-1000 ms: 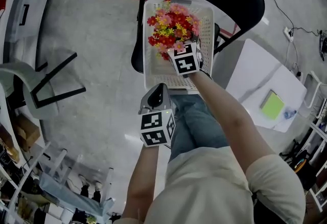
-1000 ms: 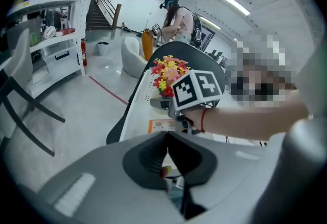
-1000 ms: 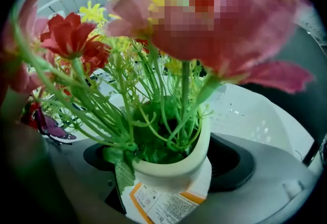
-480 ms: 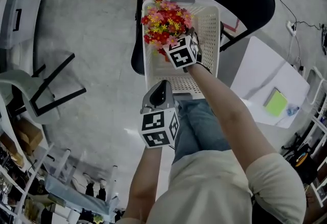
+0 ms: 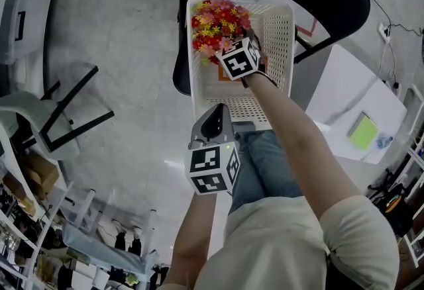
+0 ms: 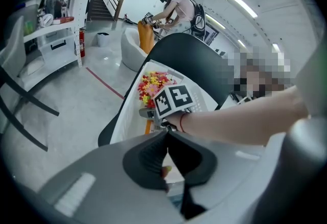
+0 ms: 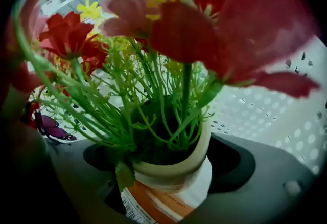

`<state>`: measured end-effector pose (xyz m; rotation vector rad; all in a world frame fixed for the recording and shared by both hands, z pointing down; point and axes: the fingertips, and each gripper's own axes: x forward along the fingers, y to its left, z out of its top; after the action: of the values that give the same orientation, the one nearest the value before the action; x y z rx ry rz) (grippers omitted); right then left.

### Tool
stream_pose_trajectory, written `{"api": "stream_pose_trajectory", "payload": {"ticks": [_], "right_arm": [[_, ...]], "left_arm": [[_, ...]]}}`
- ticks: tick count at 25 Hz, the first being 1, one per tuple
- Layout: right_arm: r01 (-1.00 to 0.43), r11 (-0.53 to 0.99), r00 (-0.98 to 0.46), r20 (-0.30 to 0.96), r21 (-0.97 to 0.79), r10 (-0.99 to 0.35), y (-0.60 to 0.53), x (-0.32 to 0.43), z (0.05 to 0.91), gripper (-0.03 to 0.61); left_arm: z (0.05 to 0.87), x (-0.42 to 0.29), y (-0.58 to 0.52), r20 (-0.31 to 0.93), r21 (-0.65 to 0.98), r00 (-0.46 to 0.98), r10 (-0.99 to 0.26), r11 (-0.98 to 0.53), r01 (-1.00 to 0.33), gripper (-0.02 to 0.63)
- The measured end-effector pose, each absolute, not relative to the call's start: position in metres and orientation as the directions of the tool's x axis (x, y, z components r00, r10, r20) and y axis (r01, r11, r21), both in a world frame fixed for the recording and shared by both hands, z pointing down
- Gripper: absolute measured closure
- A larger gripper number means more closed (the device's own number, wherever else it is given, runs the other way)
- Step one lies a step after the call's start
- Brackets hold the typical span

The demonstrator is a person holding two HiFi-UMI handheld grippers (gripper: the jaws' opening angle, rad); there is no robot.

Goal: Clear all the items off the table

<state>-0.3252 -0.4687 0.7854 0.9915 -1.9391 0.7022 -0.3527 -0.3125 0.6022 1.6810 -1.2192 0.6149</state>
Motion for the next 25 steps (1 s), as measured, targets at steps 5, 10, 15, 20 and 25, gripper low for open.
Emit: {"api": "stream_pose_trajectory", "payload": {"ticks": [5, 10, 15, 20, 25], "right_arm": [[-0.845, 0.522, -0.34, 0.87, -0.116, -0.358, -0.467, -0.323, 0.799, 0.052], [-0.852, 0.513, -0.311, 0.887, -0.101, -0.342, -0.462, -0.32, 0.801, 0.052], [-0.865, 0.491, -0.303, 0.886, -0.102, -0.35, -0.455, -0.315, 0.796, 0.049], [-0.89, 0.447, -0.28, 0.882, -0.091, -0.379, -0.449, -0.304, 0.779, 0.051], [-0.904, 0.417, -0.28, 0.869, -0.095, -0.408, -0.438, -0.298, 0.754, 0.051]], "left_arm": [[0.608, -0.351, -0.31, 0.814, 0.397, 0.381, -0.438, -0.06, -0.916, 0.604], [0.61, -0.35, -0.306, 0.818, 0.398, 0.385, -0.428, -0.064, -0.915, 0.604], [0.606, -0.35, -0.306, 0.811, 0.394, 0.386, -0.439, -0.078, -0.916, 0.604], [0.594, -0.353, -0.303, 0.805, 0.386, 0.376, -0.46, -0.076, -0.919, 0.604], [0.589, -0.353, -0.292, 0.802, 0.373, 0.367, -0.472, -0.084, -0.924, 0.604]]}}
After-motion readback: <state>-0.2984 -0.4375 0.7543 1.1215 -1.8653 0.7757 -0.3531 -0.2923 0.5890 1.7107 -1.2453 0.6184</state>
